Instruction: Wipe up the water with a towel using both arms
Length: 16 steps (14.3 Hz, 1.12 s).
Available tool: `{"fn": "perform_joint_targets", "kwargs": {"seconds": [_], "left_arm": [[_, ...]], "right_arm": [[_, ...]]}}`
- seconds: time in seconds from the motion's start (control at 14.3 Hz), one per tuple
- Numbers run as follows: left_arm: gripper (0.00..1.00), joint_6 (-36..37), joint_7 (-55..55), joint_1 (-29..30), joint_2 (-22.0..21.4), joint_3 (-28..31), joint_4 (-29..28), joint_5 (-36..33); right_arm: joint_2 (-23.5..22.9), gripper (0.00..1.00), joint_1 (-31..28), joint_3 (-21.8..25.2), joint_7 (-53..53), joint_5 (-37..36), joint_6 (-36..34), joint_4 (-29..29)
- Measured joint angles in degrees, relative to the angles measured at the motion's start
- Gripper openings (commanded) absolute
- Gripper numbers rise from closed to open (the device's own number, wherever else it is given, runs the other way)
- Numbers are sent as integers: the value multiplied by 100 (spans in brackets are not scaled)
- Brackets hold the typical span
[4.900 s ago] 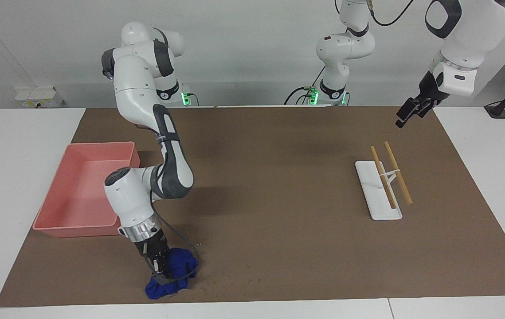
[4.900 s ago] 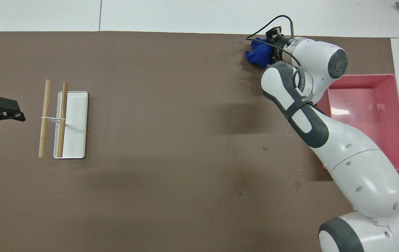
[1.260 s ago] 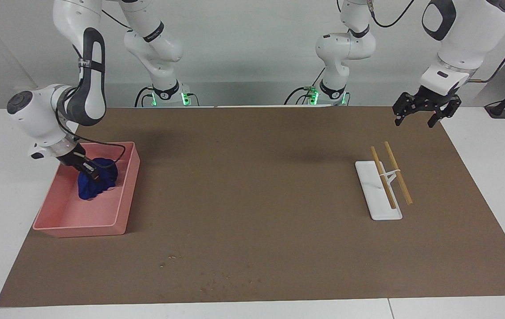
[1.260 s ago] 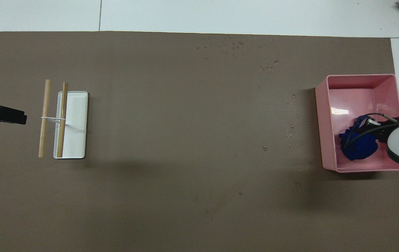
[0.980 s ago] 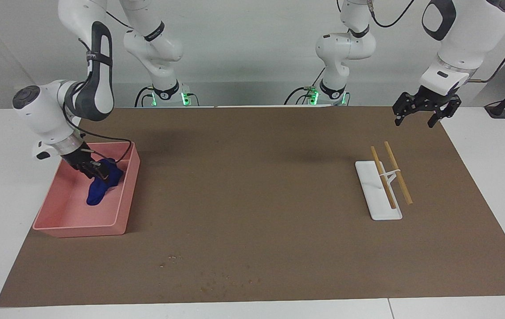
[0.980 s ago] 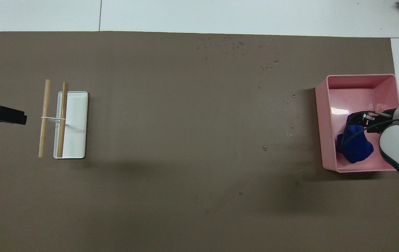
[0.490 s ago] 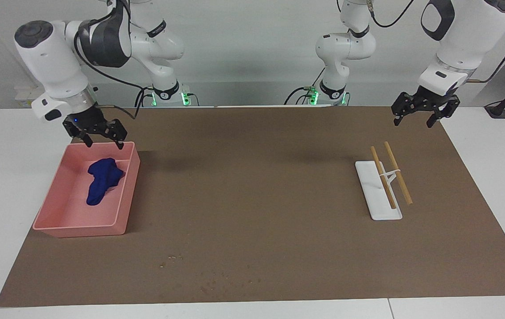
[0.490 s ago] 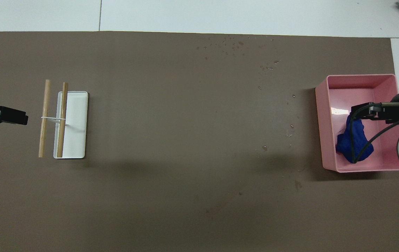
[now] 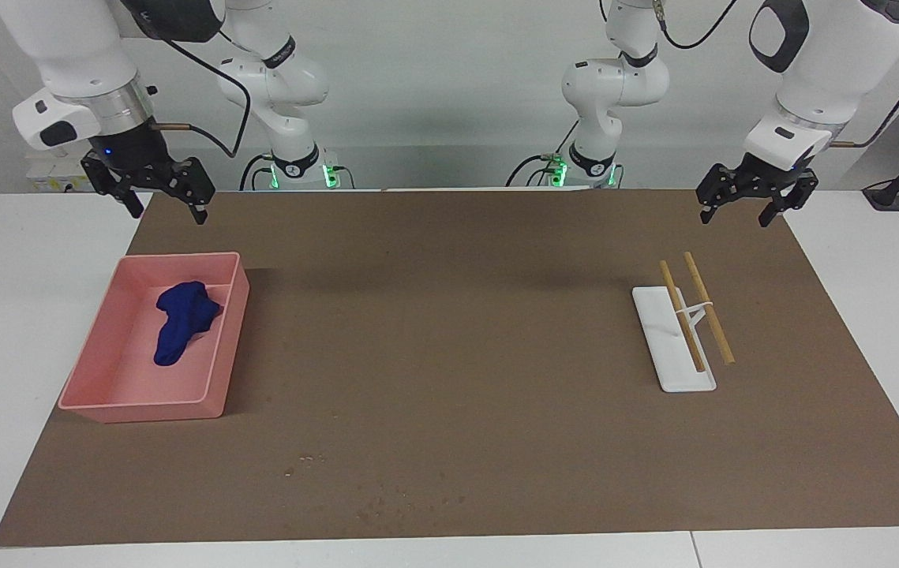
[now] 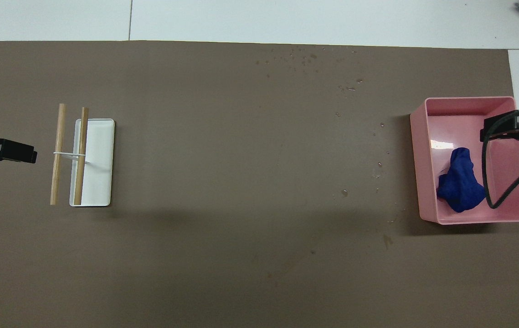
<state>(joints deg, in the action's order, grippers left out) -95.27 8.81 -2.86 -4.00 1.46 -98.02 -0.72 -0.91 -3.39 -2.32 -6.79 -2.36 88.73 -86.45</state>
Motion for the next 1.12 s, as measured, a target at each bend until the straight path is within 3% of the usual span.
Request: {"fn": "perform_joint_targets", "kwargs": {"seconds": [1.12], "left_arm": [[100, 40, 0, -1, -21, 0, 6, 1]], "right_arm": [[63, 100, 6, -25, 29, 0, -262, -219]]}}
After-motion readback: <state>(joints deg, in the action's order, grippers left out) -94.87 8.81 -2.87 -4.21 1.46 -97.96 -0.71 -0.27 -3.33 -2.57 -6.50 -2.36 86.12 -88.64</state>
